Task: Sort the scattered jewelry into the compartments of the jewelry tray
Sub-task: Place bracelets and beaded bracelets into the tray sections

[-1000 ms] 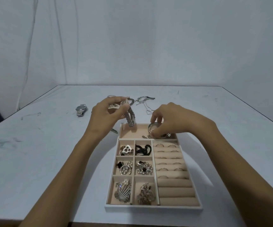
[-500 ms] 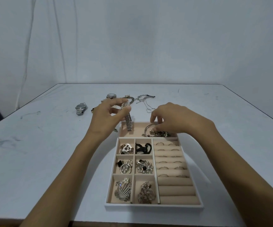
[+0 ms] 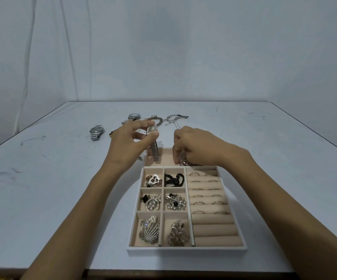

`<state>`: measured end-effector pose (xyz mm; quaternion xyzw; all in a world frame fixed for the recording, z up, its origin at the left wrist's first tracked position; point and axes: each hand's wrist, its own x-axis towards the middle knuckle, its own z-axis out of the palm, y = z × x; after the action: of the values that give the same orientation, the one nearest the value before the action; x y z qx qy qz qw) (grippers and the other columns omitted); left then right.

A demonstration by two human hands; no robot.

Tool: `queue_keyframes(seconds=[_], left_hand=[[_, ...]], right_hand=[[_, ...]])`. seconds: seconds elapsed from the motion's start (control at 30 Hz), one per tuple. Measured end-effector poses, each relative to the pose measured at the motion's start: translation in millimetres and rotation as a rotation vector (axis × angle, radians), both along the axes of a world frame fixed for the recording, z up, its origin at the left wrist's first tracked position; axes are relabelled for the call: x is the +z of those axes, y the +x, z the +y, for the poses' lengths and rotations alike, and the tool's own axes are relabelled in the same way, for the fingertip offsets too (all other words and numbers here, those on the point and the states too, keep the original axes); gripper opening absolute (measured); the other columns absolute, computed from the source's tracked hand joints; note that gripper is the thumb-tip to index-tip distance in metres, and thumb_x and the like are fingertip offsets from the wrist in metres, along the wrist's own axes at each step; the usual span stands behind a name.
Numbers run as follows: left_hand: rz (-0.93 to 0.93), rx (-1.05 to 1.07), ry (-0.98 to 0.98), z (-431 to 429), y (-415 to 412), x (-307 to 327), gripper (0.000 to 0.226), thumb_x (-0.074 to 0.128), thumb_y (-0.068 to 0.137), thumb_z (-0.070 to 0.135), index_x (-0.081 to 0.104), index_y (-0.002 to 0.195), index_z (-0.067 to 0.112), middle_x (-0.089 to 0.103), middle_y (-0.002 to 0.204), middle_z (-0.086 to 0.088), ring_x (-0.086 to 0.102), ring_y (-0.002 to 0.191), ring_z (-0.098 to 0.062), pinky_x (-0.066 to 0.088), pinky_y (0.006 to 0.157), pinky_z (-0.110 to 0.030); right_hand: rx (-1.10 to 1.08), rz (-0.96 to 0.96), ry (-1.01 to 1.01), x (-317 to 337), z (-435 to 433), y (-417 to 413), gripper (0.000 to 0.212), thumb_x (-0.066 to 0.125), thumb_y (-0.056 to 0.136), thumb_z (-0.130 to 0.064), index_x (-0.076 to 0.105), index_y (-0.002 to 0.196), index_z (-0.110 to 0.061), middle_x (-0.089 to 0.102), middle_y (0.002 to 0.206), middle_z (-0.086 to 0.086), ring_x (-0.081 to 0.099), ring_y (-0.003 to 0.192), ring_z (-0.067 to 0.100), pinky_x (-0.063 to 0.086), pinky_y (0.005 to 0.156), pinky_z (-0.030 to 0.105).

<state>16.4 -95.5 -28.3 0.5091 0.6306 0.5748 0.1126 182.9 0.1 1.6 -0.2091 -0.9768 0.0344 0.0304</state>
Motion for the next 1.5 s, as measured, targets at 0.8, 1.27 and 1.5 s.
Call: queue_keyframes(seconds=[0.8,1.27,1.5], left_hand=[[0.043,-0.016,-0.048,-1.1,-1.6,-2.9,0.027,0.072,0.083,0.024,0.07,0.11,0.018,0.065,0.115,0.005,0.063,0.081,-0.012,0.06,0.065,-0.046],[0.089,-0.007,-0.07,-3.9,1.0,1.2,0.025,0.072,0.083,0.024,0.07,0.107,0.021,0.067,0.111,0.007,0.063,0.076,-0.009,0.06,0.065,-0.034],[0.176,0.043,-0.089,-8.6,0.2,5.6,0.02,0.076,0.078,0.023,0.072,0.097,0.026,0.066,0.092,0.016,0.062,0.069,0.003,0.044,0.053,-0.004]], right_hand=[[-0.218,0.07,-0.236,25.3,7.6,28.0,0.05,0.041,0.074,0.015,0.075,0.099,-0.013,0.072,0.088,0.001,0.068,0.09,0.017,0.056,0.086,0.037],[-0.282,0.078,-0.126,24.6,-3.7,21.0,0.034,0.051,0.079,0.002,0.076,0.094,-0.017,0.062,0.083,0.002,0.062,0.085,0.022,0.052,0.075,0.03],[-0.276,0.225,-0.196,16.4,5.5,17.3,0.02,0.061,0.082,-0.008,0.075,0.094,-0.015,0.069,0.083,0.004,0.061,0.073,0.017,0.05,0.07,0.027]])
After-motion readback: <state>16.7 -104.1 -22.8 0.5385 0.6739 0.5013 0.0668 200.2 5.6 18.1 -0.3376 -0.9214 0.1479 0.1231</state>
